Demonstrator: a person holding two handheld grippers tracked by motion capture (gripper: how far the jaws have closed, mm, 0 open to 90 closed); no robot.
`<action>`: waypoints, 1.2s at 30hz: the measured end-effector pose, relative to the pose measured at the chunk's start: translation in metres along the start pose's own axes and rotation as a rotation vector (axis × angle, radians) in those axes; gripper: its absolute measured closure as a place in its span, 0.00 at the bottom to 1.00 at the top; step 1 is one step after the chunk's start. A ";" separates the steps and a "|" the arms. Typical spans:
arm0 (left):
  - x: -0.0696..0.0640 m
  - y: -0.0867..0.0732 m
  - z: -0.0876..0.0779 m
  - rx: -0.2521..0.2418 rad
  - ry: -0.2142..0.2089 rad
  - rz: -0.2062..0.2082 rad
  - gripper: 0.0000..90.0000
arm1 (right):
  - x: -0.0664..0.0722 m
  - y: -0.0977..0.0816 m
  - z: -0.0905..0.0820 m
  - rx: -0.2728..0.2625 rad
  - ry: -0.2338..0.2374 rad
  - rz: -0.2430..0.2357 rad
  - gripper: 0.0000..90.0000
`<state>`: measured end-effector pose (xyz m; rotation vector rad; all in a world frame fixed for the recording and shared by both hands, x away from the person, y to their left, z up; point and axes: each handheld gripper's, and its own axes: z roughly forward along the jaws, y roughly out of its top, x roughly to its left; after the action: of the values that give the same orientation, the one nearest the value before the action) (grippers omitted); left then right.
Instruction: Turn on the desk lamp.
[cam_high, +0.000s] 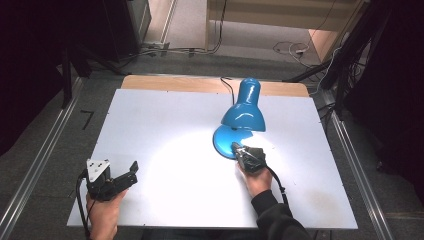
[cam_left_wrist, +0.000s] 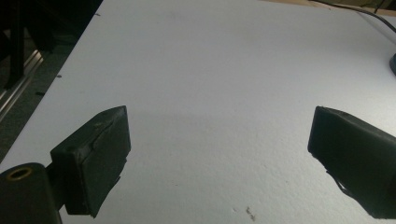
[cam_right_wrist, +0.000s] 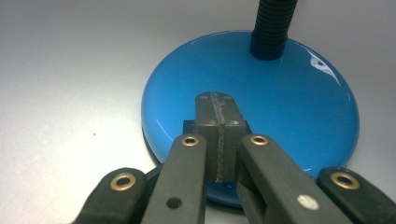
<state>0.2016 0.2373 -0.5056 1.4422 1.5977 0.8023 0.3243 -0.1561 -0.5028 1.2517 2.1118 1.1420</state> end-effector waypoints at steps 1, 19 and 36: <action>0.000 0.000 0.000 0.000 0.001 0.000 0.07 | -0.002 0.000 -0.001 0.003 0.012 0.006 0.98; -0.001 0.000 0.000 -0.001 0.004 0.003 0.07 | -0.024 0.000 -0.028 -0.016 0.077 0.011 0.71; -0.001 0.000 0.001 0.003 0.005 0.005 0.07 | -0.052 -0.007 -0.061 0.017 0.056 0.012 0.35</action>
<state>0.2025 0.2357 -0.5062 1.4477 1.6002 0.8080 0.3039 -0.2299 -0.4761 1.2548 2.1618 1.1798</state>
